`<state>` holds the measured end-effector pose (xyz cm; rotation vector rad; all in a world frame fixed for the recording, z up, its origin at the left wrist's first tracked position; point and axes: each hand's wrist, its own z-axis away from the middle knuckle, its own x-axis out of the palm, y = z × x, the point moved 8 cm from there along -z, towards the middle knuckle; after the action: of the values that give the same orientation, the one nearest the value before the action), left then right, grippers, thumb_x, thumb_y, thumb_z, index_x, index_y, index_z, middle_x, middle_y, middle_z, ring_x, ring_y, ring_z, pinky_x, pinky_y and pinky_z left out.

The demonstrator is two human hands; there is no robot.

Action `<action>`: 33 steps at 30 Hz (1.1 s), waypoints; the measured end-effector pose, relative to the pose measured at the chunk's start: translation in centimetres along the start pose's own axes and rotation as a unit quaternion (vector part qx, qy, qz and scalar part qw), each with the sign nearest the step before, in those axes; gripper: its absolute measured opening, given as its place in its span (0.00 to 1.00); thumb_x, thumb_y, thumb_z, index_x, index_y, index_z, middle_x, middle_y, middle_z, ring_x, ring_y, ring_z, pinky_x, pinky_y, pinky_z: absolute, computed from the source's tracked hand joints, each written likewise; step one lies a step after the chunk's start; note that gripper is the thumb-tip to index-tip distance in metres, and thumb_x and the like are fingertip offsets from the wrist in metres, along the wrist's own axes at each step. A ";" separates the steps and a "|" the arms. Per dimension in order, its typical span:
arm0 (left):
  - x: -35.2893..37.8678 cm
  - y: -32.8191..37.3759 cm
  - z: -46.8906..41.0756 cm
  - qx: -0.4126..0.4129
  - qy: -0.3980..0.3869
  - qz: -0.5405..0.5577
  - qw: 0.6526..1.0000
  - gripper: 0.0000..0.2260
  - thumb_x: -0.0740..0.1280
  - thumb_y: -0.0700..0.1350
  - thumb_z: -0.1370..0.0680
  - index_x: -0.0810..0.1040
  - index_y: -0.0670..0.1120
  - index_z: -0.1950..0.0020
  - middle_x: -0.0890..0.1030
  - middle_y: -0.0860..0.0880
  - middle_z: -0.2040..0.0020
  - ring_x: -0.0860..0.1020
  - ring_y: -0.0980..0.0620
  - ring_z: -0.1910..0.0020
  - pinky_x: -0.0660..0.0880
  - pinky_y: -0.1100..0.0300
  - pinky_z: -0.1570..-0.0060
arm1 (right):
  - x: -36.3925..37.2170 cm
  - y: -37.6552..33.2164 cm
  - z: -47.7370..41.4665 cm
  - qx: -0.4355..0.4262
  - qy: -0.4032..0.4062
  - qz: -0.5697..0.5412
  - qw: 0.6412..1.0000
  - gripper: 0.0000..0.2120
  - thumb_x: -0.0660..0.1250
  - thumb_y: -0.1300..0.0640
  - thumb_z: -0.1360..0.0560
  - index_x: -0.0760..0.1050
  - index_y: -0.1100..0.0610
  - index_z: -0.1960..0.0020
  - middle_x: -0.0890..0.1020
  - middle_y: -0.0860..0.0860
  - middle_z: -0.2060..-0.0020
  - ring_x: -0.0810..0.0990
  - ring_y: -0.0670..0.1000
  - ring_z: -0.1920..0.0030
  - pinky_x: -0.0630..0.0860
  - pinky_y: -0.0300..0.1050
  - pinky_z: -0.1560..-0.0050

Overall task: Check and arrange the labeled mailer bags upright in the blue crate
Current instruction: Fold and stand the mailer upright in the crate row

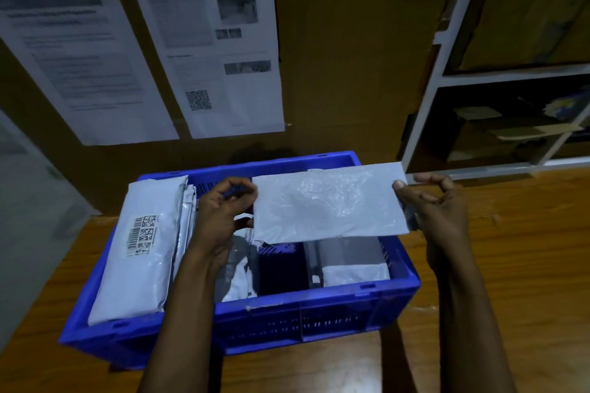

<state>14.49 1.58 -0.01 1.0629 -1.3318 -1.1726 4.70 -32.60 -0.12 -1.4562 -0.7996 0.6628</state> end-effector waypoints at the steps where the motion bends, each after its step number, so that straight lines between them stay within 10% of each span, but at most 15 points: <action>1: -0.1 -0.1 -0.1 0.001 0.003 -0.003 1.000 0.10 0.66 0.31 0.21 0.83 0.44 0.53 0.85 0.49 0.57 0.80 0.49 0.63 0.78 0.59 0.68 | 0.1 0.0 0.0 -0.006 -0.007 0.003 1.000 0.14 0.76 0.56 0.25 0.74 0.53 0.44 0.86 0.51 0.65 0.82 0.46 0.69 0.72 0.43 0.73; 12: -0.8 0.1 0.6 0.060 -0.037 -0.034 0.997 0.17 0.70 0.27 0.26 0.84 0.43 0.42 0.87 0.46 0.49 0.85 0.45 0.53 0.84 0.54 0.55 | 0.0 0.5 0.0 0.009 -0.134 -0.031 0.990 0.14 0.64 0.64 0.18 0.82 0.52 0.38 0.85 0.47 0.39 0.83 0.48 0.38 0.84 0.45 0.53; 19: -0.8 1.0 1.0 0.081 -0.028 -0.022 0.996 0.12 0.73 0.36 0.29 0.89 0.52 0.54 0.88 0.47 0.54 0.86 0.49 0.61 0.82 0.60 0.62 | -0.1 0.0 0.4 -0.020 -0.161 -0.019 0.987 0.20 0.64 0.74 0.22 0.82 0.54 0.39 0.86 0.46 0.42 0.85 0.49 0.43 0.85 0.44 0.58; 23: -1.1 1.1 1.0 0.086 -0.018 -0.012 0.996 0.13 0.81 0.55 0.34 0.89 0.49 0.56 0.85 0.46 0.64 0.76 0.47 0.73 0.77 0.57 0.70 | 0.0 0.2 0.5 0.000 -0.139 -0.010 0.990 0.11 0.69 0.59 0.23 0.83 0.55 0.42 0.88 0.52 0.49 0.85 0.49 0.58 0.83 0.43 0.63; 33: -0.9 1.3 1.1 0.067 0.011 -0.032 0.997 0.07 0.73 0.43 0.26 0.84 0.39 0.54 0.81 0.49 0.65 0.78 0.52 0.65 0.81 0.57 0.63 | 0.2 -0.2 0.5 -0.019 -0.119 0.023 0.992 0.10 0.72 0.52 0.23 0.83 0.59 0.54 0.85 0.54 0.61 0.78 0.54 0.63 0.75 0.47 0.65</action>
<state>13.49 2.70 1.16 1.2184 -1.3832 -1.1270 4.40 -32.15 0.03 -1.4510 -0.9683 0.8717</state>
